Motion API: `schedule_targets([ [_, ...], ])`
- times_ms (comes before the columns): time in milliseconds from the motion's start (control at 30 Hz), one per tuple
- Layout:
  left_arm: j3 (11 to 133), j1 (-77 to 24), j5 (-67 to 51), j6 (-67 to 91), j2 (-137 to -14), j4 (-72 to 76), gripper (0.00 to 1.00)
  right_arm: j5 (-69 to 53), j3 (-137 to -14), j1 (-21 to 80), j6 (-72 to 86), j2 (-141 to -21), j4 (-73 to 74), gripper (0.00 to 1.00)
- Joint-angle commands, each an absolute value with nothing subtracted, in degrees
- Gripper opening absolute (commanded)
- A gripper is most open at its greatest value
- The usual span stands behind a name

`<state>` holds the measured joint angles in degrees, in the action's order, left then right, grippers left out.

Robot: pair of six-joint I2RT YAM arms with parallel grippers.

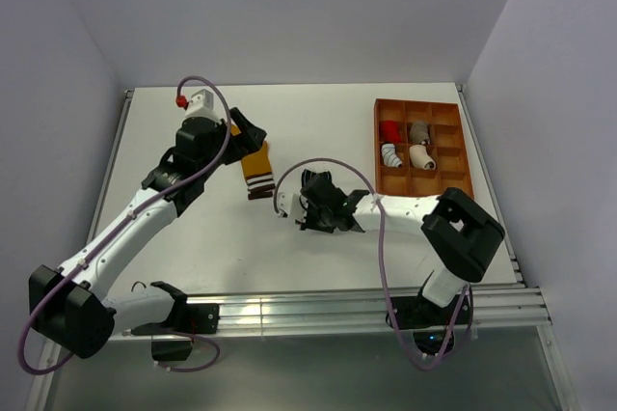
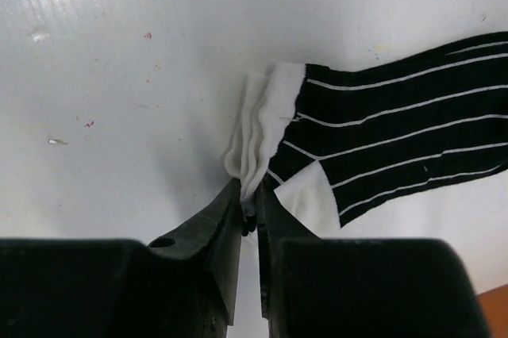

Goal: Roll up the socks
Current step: Roll the sock at the center of the board.

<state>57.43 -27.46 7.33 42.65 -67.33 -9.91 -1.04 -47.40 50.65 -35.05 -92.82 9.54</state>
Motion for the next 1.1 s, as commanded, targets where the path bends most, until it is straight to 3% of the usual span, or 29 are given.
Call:
schedule_targets([
  [0, 55.7, -27.3, 6.2, 41.9, -67.1, -6.1, 0.95, -10.2, -53.2, 47.6, -34.2, -92.5, 15.3, 0.14],
  [200, 51.0, -27.4, 4.1, 43.1, -66.0, -2.4, 0.89, -27.0, -61.2, 38.7, -35.1, -94.3, 30.9, 0.13],
  [367, 45.7, -28.6, 1.6, 42.8, -64.7, 5.5, 0.72, -39.9, -69.9, 34.0, -39.0, -102.0, 46.4, 0.12],
  [600, 40.4, -35.8, 3.0, 39.5, -66.8, 13.5, 0.43, -48.3, -78.6, 30.4, -42.0, -114.4, 59.7, 0.11],
  [833, 37.3, -44.3, 3.9, 38.3, -73.8, 22.3, 0.24, -53.2, -84.3, 27.0, -42.3, -123.0, 67.8, 0.11],
  [1067, 34.5, -48.4, 0.5, 37.0, -80.9, 31.0, 0.27, -52.9, -85.2, 24.9, -39.7, -126.4, 68.3, 0.11],
])
